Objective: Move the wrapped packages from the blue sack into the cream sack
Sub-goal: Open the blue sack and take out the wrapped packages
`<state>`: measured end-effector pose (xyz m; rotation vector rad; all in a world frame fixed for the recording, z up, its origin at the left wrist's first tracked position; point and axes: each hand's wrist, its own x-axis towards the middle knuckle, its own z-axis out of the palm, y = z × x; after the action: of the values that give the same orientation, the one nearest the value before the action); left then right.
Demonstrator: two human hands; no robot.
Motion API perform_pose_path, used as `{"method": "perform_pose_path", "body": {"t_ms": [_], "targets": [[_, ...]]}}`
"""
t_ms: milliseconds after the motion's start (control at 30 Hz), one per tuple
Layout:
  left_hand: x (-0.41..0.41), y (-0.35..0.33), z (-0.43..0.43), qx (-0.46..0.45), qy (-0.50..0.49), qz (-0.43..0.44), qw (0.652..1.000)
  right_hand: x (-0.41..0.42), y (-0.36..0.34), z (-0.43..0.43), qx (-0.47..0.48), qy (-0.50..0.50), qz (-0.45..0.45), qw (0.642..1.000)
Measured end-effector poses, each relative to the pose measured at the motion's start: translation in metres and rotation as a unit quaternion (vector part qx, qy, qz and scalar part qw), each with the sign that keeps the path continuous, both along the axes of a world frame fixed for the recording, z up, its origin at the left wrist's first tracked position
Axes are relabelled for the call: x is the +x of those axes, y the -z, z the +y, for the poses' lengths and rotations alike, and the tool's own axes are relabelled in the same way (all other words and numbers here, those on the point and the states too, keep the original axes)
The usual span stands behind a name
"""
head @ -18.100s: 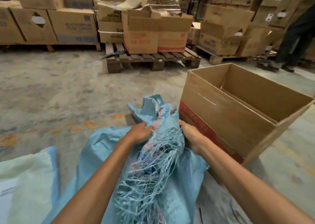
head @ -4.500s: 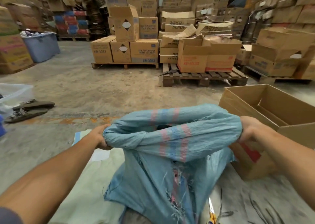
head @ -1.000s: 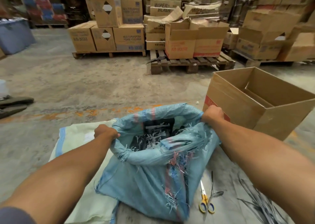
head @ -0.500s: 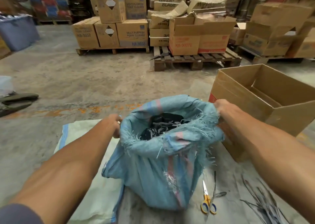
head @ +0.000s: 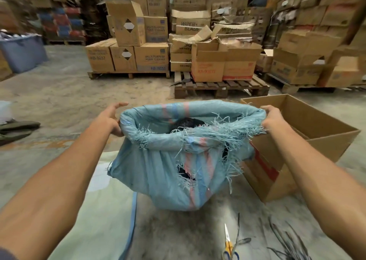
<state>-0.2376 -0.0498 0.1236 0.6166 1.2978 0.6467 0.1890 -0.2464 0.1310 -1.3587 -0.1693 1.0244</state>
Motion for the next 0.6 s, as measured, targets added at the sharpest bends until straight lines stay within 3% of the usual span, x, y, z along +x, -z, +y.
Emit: {"method": "perform_pose_path", "body": {"t_ms": [33,67,133,200,267,300,333,400,500,567,600], "targets": [[0.002,0.000,-0.003,0.010,0.022,0.019,1.000,-0.002,0.002,0.000,0.038,0.014,0.073,0.997],[0.006,0.002,-0.007,0.022,0.061,0.044,0.997,-0.002,0.009,-0.002,0.068,-0.013,0.082,0.994],[0.015,0.017,-0.014,0.011,0.101,0.092,0.990,-0.003,0.032,-0.020,0.035,-0.076,-0.070,0.994],[0.024,0.035,-0.017,0.007,0.123,0.130,0.984,0.010,0.062,-0.034,-0.010,-0.139,-0.239,0.961],[0.028,0.059,-0.011,-0.018,0.136,0.139,0.981,0.020,0.086,-0.041,-0.066,-0.161,-0.281,0.944],[0.031,0.066,-0.003,-0.038,0.131,0.122,0.983,0.026,0.084,-0.034,-0.112,-0.143,-0.236,0.955],[0.033,0.072,0.004,-0.046,0.126,0.113,0.985,0.028,0.081,-0.025,-0.141,-0.129,-0.133,0.973],[0.039,0.073,0.008,-0.017,0.140,0.117,0.983,0.032,0.075,-0.006,-0.196,-0.123,-0.043,0.972],[0.053,0.086,-0.003,0.038,0.176,0.155,0.971,0.028,0.081,0.002,-0.264,-0.168,-0.125,0.941],[0.056,0.116,-0.012,0.093,0.194,0.263,0.941,0.018,0.100,0.006,-0.315,-0.219,-0.172,0.907],[0.056,0.127,-0.019,0.134,0.194,0.344,0.909,0.013,0.109,0.007,-0.331,-0.221,-0.210,0.893]]}}
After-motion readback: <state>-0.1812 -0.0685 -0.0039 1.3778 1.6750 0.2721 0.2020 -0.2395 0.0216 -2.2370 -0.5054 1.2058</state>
